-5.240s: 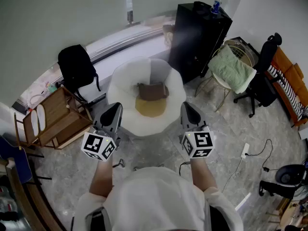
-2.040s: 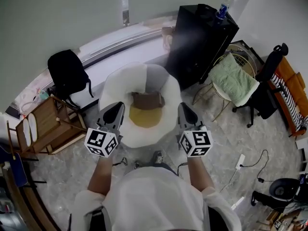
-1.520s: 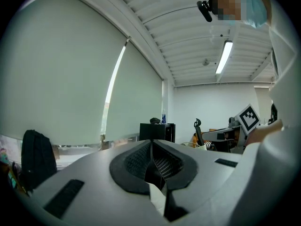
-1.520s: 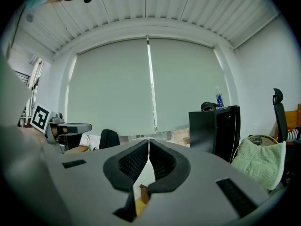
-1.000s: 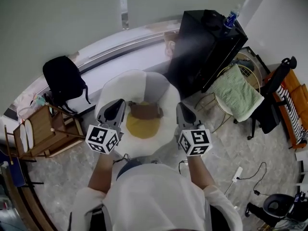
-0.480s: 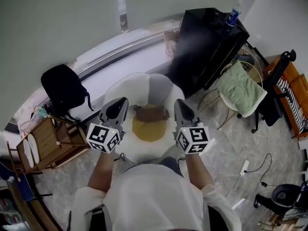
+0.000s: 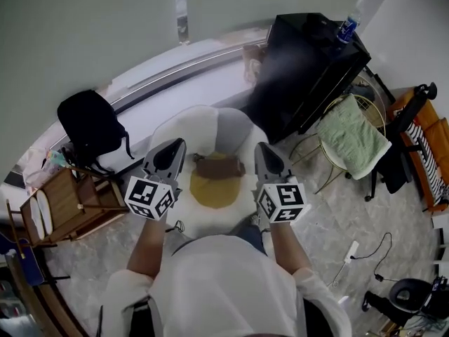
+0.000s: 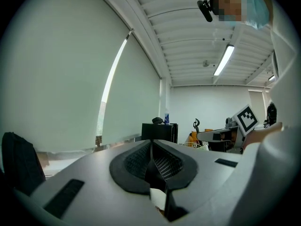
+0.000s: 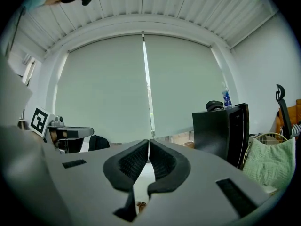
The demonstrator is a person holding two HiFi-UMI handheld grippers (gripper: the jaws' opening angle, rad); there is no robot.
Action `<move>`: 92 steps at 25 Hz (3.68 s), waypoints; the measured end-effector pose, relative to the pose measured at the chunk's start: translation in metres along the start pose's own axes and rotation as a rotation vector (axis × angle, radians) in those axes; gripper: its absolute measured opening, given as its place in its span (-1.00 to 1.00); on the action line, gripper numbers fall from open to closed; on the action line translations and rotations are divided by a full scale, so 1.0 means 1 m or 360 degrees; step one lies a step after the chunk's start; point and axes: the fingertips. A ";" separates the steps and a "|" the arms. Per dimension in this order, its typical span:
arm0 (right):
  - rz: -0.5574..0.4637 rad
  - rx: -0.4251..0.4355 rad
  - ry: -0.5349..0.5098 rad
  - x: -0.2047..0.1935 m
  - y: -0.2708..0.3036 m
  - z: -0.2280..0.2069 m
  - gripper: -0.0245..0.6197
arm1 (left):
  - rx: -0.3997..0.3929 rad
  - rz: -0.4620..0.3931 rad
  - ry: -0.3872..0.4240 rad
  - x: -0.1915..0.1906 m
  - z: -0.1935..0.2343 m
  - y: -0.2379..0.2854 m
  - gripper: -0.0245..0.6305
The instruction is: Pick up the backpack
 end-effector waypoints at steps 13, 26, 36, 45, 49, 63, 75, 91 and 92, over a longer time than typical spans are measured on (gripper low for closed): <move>0.0033 0.0249 -0.0075 0.008 0.058 -0.032 -0.83 | 0.0219 -0.0040 -0.0022 0.002 0.007 0.048 -0.80; 0.0136 0.0232 -0.0055 -0.021 0.092 -0.047 -0.83 | 0.0242 0.0059 -0.0086 -0.031 0.028 0.070 -0.80; 0.0206 0.0254 0.0009 -0.065 0.121 -0.055 -0.83 | 0.0282 0.0126 -0.0142 -0.072 0.050 0.084 -0.80; 0.0244 0.0233 0.0004 -0.098 0.137 -0.062 -0.83 | 0.0314 0.0175 -0.0184 -0.109 0.058 0.080 -0.80; 0.0289 0.0240 -0.0005 -0.118 0.136 -0.063 -0.83 | 0.0328 0.0198 -0.0209 -0.128 0.059 0.079 -0.80; 0.0409 0.0272 0.0007 -0.203 0.154 -0.068 -0.83 | 0.0348 0.0279 -0.0293 -0.212 0.073 0.086 -0.80; 0.0468 0.0210 0.0002 -0.273 0.166 -0.084 -0.83 | 0.0350 0.0339 -0.0332 -0.282 0.082 0.092 -0.80; 0.0507 0.0215 -0.0037 -0.357 0.202 -0.089 -0.83 | 0.0358 0.0358 -0.0359 -0.365 0.110 0.107 -0.80; 0.0505 0.0221 -0.0039 -0.361 0.205 -0.088 -0.83 | 0.0356 0.0361 -0.0355 -0.368 0.112 0.110 -0.80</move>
Point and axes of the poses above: the fingertips, and each gripper's own axes: y forward along the fingers, z to its left, x out of its top, and after that the axes turned 11 degrees about -x, right-handed
